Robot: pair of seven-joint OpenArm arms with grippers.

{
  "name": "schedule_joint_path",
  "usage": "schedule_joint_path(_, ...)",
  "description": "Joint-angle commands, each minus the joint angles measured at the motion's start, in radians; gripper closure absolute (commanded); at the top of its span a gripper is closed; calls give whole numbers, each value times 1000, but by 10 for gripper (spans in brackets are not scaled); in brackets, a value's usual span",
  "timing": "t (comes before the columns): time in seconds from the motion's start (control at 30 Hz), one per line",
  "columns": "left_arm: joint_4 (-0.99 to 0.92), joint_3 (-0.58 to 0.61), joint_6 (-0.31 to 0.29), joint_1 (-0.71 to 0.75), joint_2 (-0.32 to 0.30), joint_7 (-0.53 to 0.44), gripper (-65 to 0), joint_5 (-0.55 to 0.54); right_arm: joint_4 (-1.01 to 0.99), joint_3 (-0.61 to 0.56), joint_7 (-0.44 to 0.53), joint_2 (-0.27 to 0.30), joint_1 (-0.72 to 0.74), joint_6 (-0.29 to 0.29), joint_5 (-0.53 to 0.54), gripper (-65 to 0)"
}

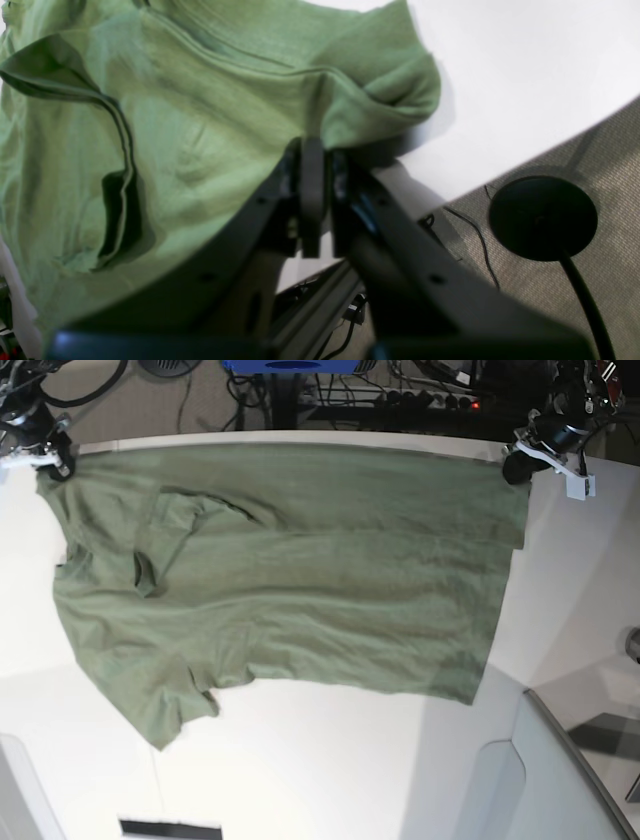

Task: Layout the t-shirt on the table in an organized manner, then fold the t-shirt properly
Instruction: 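Hold both collar-side corners and pull them apart to straighten the shirt, then drag the held corners back across the table with both grippers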

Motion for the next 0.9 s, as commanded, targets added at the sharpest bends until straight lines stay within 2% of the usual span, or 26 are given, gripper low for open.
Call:
schedule_joint_path(0.0, 13, -12, 4, 4, -17, -17, 0, -13, 22, 4, 12, 13, -3, 3, 13, -111)
schedule_joint_path(0.07, 13, -12, 35, 4, -19, -17, -23, -11, 22, 6, 12, 15, -5, 3, 18, -215)
schedule_joint_path(0.17, 16, -13, 78, 4, -19, -17, -235, 18, 25, 6, 12, 18, -5, 3, 19, -309)
schedule_joint_path(0.27, 18, -15, 84, 3, -19, -20, -397, 59, 66, 8, 15, 15, -10, 3, 19, -314)
schedule_joint_path(0.33, 18, -24, 84, 1, -19, -22, -456, 63, 115, 8, 16, 11, -17, 3, 18, -314)
schedule_joint_path(0.4, 18, -62, 84, -4, -17, -22, -485, 61, 171, 8, 18, 8, -26, 3, 18, -314)
schedule_joint_path(0.57, 33, -155, 82, -23, -17, -20, -489, 59, 318, 41, 12, -28, -31, 3, 11, -314)
schedule_joint_path(0.63, 74, -193, 81, -25, -17, -19, -487, 59, 382, 9, 7, -35, -37, 3, 10, -312)
schedule_joint_path(0.7, 139, -197, 81, -23, -11, -17, -484, 61, 439, -63, -42, -36, -56, 4, 10, -303)
schedule_joint_path(0.73, 173, -196, 81, -22, -10, -17, -477, 64, 465, -111, -74, -33, -62, 4, 10, -272)
schedule_joint_path(0.8, 228, -184, 81, -11, 4, -16, -390, 66, 490, -177, -128, -36, -62, 4, 11, -156)
schedule_joint_path(0.87, 260, -141, 81, -8, 9, -19, -201, 66, 488, -221, -154, -39, -59, 4, 11, -3)
